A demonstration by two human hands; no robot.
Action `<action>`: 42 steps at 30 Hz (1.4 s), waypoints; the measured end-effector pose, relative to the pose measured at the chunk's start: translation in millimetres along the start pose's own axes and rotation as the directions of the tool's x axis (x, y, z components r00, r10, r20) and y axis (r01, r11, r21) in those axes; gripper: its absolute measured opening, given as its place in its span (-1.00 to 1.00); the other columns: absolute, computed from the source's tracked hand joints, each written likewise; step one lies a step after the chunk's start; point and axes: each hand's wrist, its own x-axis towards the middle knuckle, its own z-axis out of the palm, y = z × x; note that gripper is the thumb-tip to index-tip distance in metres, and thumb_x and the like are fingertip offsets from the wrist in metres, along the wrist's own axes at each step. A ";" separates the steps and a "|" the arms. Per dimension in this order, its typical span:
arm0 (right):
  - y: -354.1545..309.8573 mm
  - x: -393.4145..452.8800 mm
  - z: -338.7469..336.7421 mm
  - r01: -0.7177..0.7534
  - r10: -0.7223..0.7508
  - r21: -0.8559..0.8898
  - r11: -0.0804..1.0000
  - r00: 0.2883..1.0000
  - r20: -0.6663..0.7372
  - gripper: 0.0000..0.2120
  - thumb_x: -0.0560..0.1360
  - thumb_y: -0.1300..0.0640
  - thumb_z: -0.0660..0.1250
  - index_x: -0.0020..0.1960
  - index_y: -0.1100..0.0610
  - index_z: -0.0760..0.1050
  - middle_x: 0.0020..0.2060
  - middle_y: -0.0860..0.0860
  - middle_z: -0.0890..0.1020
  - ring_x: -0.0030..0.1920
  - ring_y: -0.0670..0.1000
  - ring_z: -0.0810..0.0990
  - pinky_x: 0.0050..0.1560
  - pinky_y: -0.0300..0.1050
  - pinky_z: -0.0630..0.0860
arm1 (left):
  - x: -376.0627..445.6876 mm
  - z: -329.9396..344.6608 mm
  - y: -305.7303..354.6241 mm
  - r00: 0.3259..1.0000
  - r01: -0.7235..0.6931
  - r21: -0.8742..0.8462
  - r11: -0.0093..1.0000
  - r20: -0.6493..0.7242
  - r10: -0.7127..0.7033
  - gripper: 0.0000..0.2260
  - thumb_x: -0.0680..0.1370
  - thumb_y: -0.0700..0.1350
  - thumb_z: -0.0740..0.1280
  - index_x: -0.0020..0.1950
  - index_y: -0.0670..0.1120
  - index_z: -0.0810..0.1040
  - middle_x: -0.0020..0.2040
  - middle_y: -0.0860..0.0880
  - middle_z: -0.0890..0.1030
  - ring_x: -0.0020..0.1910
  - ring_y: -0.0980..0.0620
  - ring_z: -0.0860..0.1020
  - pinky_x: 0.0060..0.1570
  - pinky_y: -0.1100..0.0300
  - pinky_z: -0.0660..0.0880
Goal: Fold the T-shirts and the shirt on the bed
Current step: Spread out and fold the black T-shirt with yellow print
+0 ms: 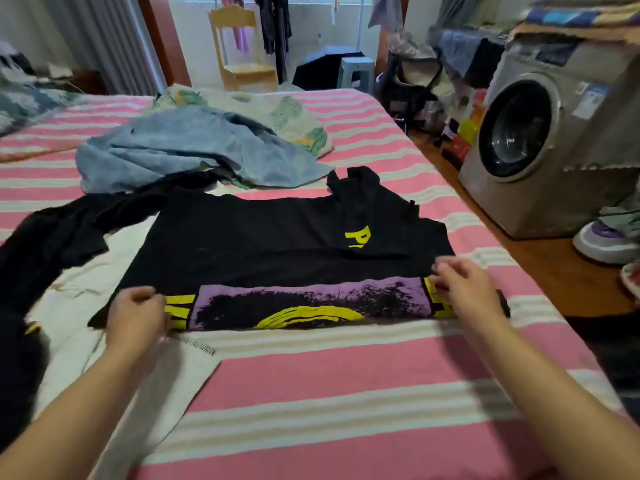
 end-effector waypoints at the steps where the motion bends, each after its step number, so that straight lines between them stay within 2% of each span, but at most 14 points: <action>1: 25.8 -20.3 -11.8 -0.068 0.069 0.015 0.998 0.995 -0.075 -0.88 0.65 0.18 0.26 -0.02 0.10 0.56 -0.13 0.14 0.66 -0.13 0.11 0.65 -0.03 0.07 0.63 | -13.6 -2.9 -16.8 0.995 0.102 -0.049 0.994 0.021 -0.102 -0.92 0.57 -0.28 0.23 -0.06 -0.21 0.50 -0.23 -0.19 0.49 -0.40 -0.06 0.53 -0.45 0.22 0.53; 4: 81.7 -48.6 -44.4 -0.286 0.306 0.142 0.948 0.939 -0.155 -0.89 0.63 0.30 0.24 0.09 0.32 0.51 -0.04 0.36 0.63 -0.17 0.19 0.69 -0.22 -0.07 0.66 | -26.2 -20.8 -44.7 0.909 0.413 -0.158 0.897 0.136 -0.394 -0.81 0.69 -0.14 0.19 0.11 -0.28 0.43 -0.13 -0.23 0.55 -0.34 -0.18 0.64 -0.41 0.00 0.64; 7: 79.4 -25.9 -49.3 -0.314 0.361 0.305 0.899 0.926 -0.112 -0.51 0.55 0.45 0.29 0.44 0.26 0.31 0.00 0.29 0.60 -0.05 0.19 0.70 -0.10 -0.07 0.68 | -3.1 -30.0 -39.1 0.844 0.534 -0.221 0.816 0.195 -0.499 -0.76 0.70 -0.05 0.16 0.14 -0.24 0.43 -0.03 -0.23 0.57 -0.29 -0.17 0.67 -0.47 -0.06 0.62; 11: 57.7 16.2 -50.3 -0.267 0.338 0.321 0.909 0.922 -0.191 -0.42 0.47 0.56 0.26 0.42 0.18 0.35 0.03 0.28 0.63 -0.27 0.12 0.69 -0.32 -0.12 0.67 | 8.8 -18.4 -25.8 0.870 0.492 -0.190 0.849 0.154 -0.469 -0.77 0.70 -0.15 0.09 -0.01 -0.20 0.49 -0.27 -0.21 0.62 -0.55 -0.03 0.62 -0.63 0.09 0.55; 15: 48.4 24.6 -61.0 -0.306 0.363 0.337 0.891 0.924 -0.120 -0.72 0.62 0.33 0.28 0.30 0.18 0.43 -0.17 0.18 0.66 -0.40 0.00 0.68 -0.27 -0.08 0.69 | 6.2 -11.5 -24.6 0.884 0.466 -0.198 0.863 0.137 -0.446 -0.73 0.71 -0.10 0.11 -0.09 -0.11 0.52 -0.53 -0.03 0.60 -0.57 0.08 0.60 -0.63 0.16 0.54; 17: 45.7 28.5 -68.8 -0.339 0.387 0.383 0.859 0.921 -0.053 -0.75 0.63 0.24 0.30 0.31 0.20 0.45 -0.13 0.15 0.65 -0.25 0.01 0.67 -0.25 -0.10 0.69 | 5.7 -13.0 -23.2 0.882 0.470 -0.206 0.858 0.140 -0.450 -0.72 0.71 -0.07 0.12 -0.10 -0.10 0.52 -0.52 -0.01 0.60 -0.57 0.10 0.61 -0.61 0.15 0.56; 20: 43.7 25.4 -69.5 -0.457 0.452 0.469 0.756 0.882 0.130 -0.70 0.61 0.10 0.35 0.31 0.14 0.47 0.11 0.11 0.59 0.07 0.06 0.59 0.14 0.00 0.57 | 2.5 -13.9 -20.1 0.889 0.457 -0.200 0.867 0.098 -0.446 -0.70 0.72 -0.15 0.07 -0.12 -0.18 0.48 -0.51 -0.08 0.60 -0.61 0.10 0.57 -0.66 0.19 0.51; 22: 44.3 24.7 -63.5 -0.498 0.475 0.475 0.726 0.862 0.176 -0.67 0.61 0.07 0.35 0.34 0.14 0.46 0.14 0.11 0.57 0.07 0.06 0.57 0.23 0.02 0.49 | -1.2 -14.0 -19.7 0.900 0.432 -0.245 0.868 0.047 -0.434 -0.72 0.71 -0.24 0.03 -0.14 -0.22 0.40 -0.52 -0.13 0.56 -0.66 0.12 0.53 -0.70 0.25 0.44; 26: 38.4 27.2 -55.2 -0.440 0.523 0.542 0.716 0.852 0.001 -0.85 0.68 0.14 0.22 0.21 0.15 0.48 0.29 0.13 0.57 -0.04 0.08 0.59 0.01 0.04 0.56 | -12.7 -16.8 -8.6 0.911 0.359 -0.346 0.867 -0.072 -0.406 -0.78 0.60 -0.40 0.03 -0.12 -0.18 0.39 -0.45 -0.14 0.51 -0.68 0.14 0.49 -0.67 0.34 0.39; 29: 25.3 24.6 -52.5 -0.212 0.417 0.555 0.804 0.866 -0.274 -0.68 0.68 0.13 0.20 0.41 0.19 0.39 0.24 0.20 0.58 -0.01 0.16 0.65 -0.30 0.06 0.65 | -21.3 -26.1 0.9 0.922 0.277 -0.399 0.874 -0.146 -0.360 -0.72 0.51 -0.42 0.05 0.02 -0.16 0.46 -0.31 -0.15 0.48 -0.68 0.13 0.48 -0.62 0.37 0.35; 31: 21.7 10.1 -52.8 -0.142 0.365 0.497 0.856 0.848 -0.386 -0.65 0.68 0.12 0.16 0.42 0.22 0.38 0.18 0.16 0.55 0.05 0.17 0.62 -0.15 0.10 0.67 | -36.9 -37.6 0.0 0.928 0.231 -0.389 0.892 -0.189 -0.322 -0.72 0.49 -0.36 0.07 0.08 -0.15 0.47 -0.29 -0.15 0.52 -0.65 0.12 0.50 -0.59 0.37 0.35; 34: 43.3 -17.1 -68.9 -0.138 0.323 0.369 0.919 0.801 -0.505 -0.67 0.67 0.11 0.17 0.38 0.18 0.42 0.15 0.12 0.54 0.04 0.15 0.60 0.05 0.19 0.63 | -75.9 -51.6 -15.8 0.917 0.186 -0.342 0.921 -0.277 -0.288 -0.87 0.53 -0.21 0.13 -0.09 -0.15 0.47 -0.30 -0.15 0.55 -0.65 0.12 0.51 -0.63 0.34 0.34; 38: 85.1 -46.5 -113.2 -0.312 0.283 0.071 0.947 0.715 -0.640 -0.61 0.64 0.09 0.17 0.41 0.24 0.38 0.36 0.23 0.50 0.30 0.22 0.54 0.30 0.12 0.46 | -140.3 -75.6 -63.5 0.884 0.229 -0.393 0.891 -0.299 -0.359 -0.91 0.47 -0.18 0.15 -0.15 -0.09 0.44 -0.39 -0.10 0.54 -0.61 0.07 0.51 -0.52 0.26 0.38; 42: 112.1 -67.0 -138.5 -0.380 0.217 -0.093 0.920 0.694 -0.686 -0.48 0.52 -0.02 0.16 0.41 0.20 0.34 0.38 0.26 0.47 0.37 0.32 0.46 0.34 0.32 0.41 | -177.5 -100.0 -106.2 0.896 0.281 -0.354 0.892 -0.236 -0.375 -0.98 0.41 -0.13 0.21 -0.23 -0.03 0.39 -0.38 -0.07 0.36 -0.57 0.04 0.31 -0.62 0.36 0.24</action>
